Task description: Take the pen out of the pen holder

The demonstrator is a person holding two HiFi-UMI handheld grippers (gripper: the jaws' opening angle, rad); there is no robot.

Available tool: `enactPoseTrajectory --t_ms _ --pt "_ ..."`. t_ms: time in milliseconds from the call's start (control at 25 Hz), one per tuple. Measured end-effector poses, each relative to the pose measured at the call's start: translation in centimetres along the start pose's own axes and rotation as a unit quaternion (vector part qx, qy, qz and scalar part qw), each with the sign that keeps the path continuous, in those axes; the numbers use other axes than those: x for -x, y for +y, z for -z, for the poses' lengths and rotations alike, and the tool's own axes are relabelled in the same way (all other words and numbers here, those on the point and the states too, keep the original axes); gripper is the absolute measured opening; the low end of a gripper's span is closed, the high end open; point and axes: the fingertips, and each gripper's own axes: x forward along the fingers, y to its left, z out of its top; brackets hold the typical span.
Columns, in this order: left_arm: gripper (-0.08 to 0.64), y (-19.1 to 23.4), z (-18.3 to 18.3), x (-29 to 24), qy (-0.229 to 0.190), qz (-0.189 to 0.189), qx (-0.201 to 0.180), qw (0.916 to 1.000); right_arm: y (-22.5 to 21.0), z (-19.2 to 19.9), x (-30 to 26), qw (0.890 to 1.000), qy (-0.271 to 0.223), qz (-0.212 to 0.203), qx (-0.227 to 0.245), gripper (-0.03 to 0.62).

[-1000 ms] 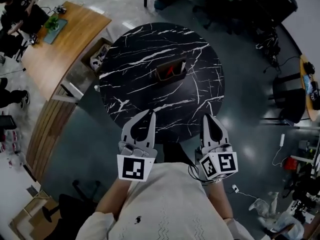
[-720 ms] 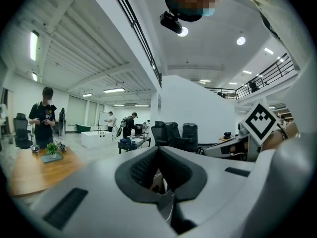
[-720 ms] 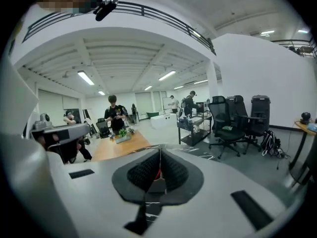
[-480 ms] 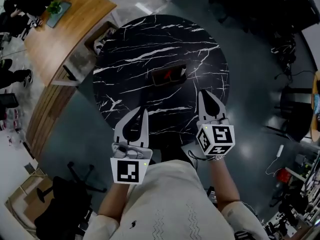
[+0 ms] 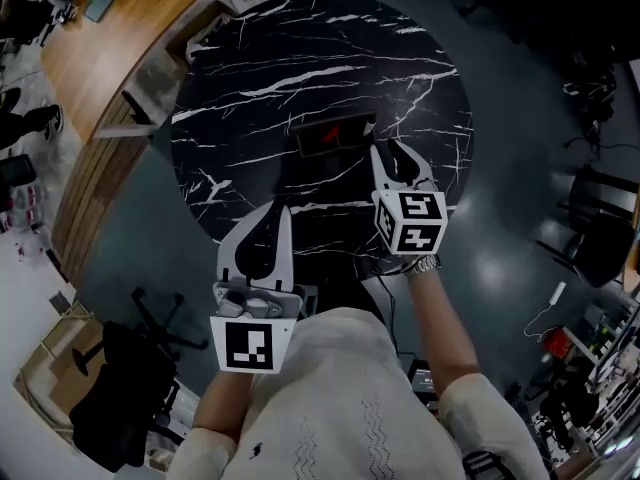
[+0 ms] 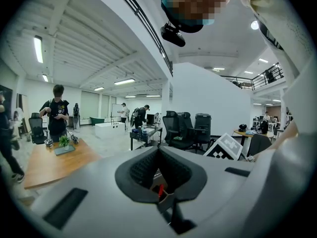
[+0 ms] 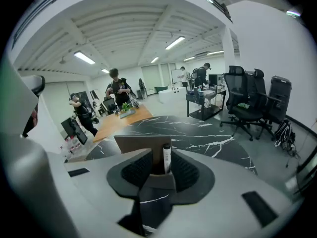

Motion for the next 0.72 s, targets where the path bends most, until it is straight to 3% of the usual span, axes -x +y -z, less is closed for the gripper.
enactPoseTrajectory --t_ms 480,720 --pt "0.011 0.4 1.8 -2.0 0.021 -0.010 0.005 0.9997 -1.4 1.9 -6.6 0.999 0.048 0.008 0.016 0.106" --pt "0.009 2.0 2.2 -1.1 0.030 -0.025 -0.006 0.9992 -1.7 2.1 -7.7 0.998 0.048 0.042 0.019 0.104"
